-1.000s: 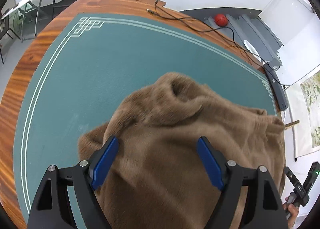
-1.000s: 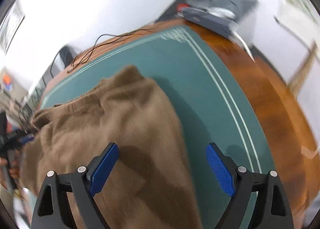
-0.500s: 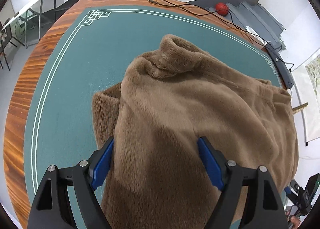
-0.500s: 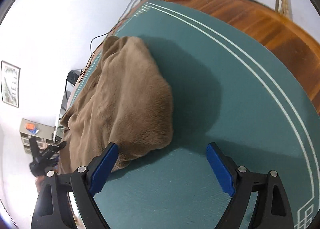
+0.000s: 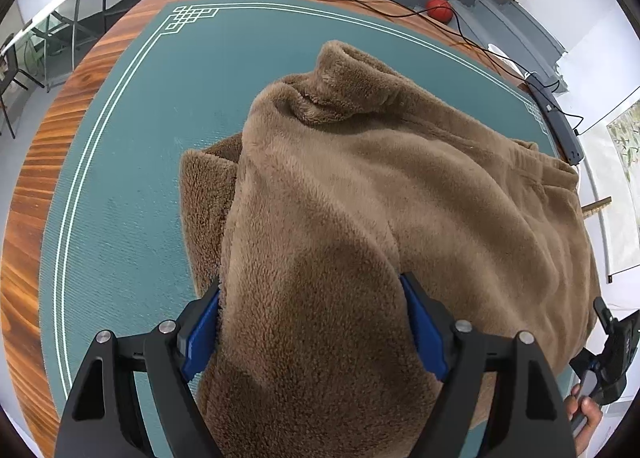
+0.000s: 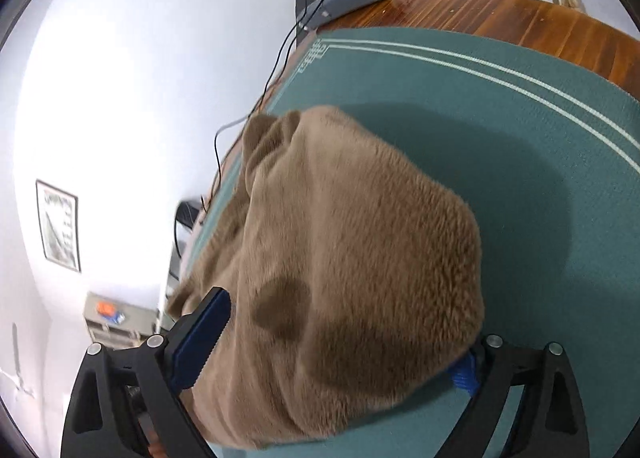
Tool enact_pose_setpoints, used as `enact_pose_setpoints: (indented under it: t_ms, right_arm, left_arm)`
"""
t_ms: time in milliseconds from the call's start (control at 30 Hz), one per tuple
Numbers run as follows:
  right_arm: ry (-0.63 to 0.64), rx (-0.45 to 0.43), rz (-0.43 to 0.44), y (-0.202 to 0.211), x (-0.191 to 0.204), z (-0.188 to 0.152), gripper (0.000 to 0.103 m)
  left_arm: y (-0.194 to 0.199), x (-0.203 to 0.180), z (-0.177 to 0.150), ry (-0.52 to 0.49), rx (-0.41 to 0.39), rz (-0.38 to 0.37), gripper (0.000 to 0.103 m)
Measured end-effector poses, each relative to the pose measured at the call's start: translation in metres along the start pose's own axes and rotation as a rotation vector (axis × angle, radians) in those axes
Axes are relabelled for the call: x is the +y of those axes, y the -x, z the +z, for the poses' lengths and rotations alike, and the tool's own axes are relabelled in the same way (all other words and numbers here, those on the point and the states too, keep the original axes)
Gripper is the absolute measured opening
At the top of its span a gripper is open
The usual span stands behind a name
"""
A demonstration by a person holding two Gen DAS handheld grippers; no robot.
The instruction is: Fold clothes
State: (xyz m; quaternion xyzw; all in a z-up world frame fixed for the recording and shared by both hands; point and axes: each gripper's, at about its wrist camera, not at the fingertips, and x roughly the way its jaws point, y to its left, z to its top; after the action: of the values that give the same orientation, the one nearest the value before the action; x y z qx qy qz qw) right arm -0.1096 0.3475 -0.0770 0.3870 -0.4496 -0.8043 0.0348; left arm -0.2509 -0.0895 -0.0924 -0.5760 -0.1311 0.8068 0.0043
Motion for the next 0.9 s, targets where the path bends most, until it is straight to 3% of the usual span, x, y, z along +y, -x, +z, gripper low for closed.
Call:
enact_pose_setpoints:
  t_ms: [233, 367, 567, 700, 900]
  right_arm:
    - [0.019, -0.035, -0.056, -0.006, 0.011, -0.001, 0.098]
    - [-0.032, -0.034, -0.057, -0.012, 0.015, 0.004, 0.09]
    - [0.0, -0.035, -0.087, -0.013, 0.02, 0.006, 0.085]
    - [0.053, -0.038, -0.12, -0.021, 0.029, 0.009, 0.085]
    - [0.074, -0.035, -0.142, -0.028, 0.031, 0.012, 0.06]
  left_arm:
    - [-0.008, -0.004, 0.004, -0.012, 0.013, -0.004, 0.085]
    - [-0.003, -0.007, 0.011, -0.011, 0.001, -0.01, 0.085]
    - [0.002, -0.022, 0.044, -0.032, -0.041, -0.002, 0.085]
    - [-0.014, -0.027, 0.062, -0.031, -0.017, 0.045, 0.085]
    - [-0.021, -0.017, 0.044, -0.019, 0.001, 0.053, 0.085]
